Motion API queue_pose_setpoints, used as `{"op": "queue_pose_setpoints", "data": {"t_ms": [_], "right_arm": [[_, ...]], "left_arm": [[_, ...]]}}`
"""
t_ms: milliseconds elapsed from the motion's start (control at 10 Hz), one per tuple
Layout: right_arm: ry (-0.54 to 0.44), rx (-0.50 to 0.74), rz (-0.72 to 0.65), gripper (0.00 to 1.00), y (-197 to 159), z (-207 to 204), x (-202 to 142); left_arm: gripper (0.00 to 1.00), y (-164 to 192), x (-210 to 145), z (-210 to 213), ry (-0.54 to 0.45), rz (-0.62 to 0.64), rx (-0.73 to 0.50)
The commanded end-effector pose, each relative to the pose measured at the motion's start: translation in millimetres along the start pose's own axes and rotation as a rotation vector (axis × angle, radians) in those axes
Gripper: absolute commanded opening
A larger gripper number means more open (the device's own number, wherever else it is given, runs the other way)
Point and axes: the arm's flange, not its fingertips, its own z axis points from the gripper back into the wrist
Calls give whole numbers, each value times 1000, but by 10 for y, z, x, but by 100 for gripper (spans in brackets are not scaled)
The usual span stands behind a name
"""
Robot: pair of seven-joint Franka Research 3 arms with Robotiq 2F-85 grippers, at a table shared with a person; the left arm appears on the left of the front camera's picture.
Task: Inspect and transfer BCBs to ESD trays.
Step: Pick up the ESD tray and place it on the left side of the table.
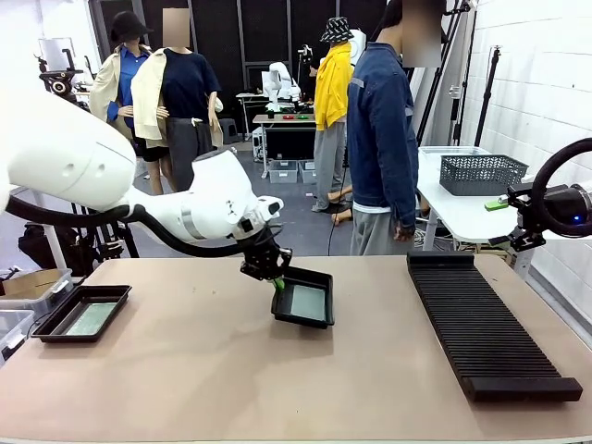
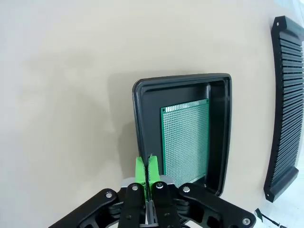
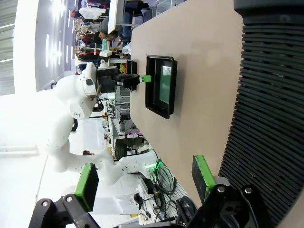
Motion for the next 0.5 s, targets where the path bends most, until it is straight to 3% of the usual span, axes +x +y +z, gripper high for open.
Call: {"op": "queue_pose_setpoints", "data": {"t_ms": [0,400], "right_arm": [[1,0,-8,100,4,-3,1],[1,0,-8,100,4,-3,1]], "left_arm": [[0,237,-96,138,32,-6,-26],[0,669,-123,342,16,4,-9]]}}
